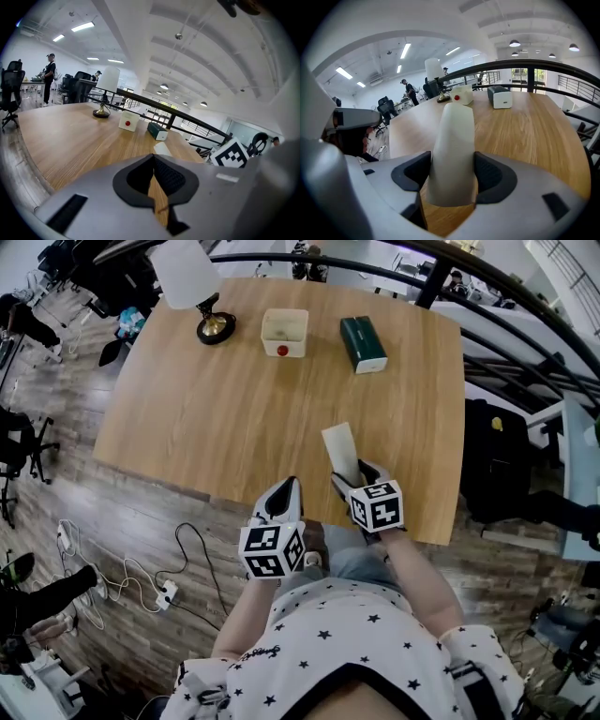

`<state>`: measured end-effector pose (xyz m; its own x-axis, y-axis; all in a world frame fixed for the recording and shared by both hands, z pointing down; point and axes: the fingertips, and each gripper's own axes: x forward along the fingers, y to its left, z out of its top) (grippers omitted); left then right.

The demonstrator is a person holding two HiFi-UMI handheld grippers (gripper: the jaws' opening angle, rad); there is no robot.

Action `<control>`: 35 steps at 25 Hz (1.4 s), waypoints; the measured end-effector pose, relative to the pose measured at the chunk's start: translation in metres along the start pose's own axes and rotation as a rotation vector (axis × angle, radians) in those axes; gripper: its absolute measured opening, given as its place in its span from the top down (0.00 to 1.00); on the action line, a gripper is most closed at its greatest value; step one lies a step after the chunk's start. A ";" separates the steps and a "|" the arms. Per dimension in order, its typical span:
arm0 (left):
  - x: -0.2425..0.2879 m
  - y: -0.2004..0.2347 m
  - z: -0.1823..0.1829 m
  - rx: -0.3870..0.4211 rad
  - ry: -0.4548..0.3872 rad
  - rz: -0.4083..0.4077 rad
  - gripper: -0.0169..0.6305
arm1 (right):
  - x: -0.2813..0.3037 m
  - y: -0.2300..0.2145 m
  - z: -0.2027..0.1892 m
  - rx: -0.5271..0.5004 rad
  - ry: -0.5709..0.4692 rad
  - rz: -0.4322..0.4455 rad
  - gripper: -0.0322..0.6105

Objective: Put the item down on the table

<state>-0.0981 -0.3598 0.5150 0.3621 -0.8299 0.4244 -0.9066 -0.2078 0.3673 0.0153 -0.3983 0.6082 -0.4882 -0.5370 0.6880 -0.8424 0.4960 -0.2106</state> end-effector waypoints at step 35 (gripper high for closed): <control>-0.029 0.003 -0.009 0.009 0.009 -0.005 0.95 | 0.028 -0.008 -0.020 -0.039 0.148 -0.123 0.46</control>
<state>-0.1088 -0.3316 0.5114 0.3688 -0.8242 0.4297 -0.9066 -0.2168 0.3621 0.0131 -0.4036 0.6436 -0.3403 -0.4905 0.8022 -0.8830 0.4600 -0.0934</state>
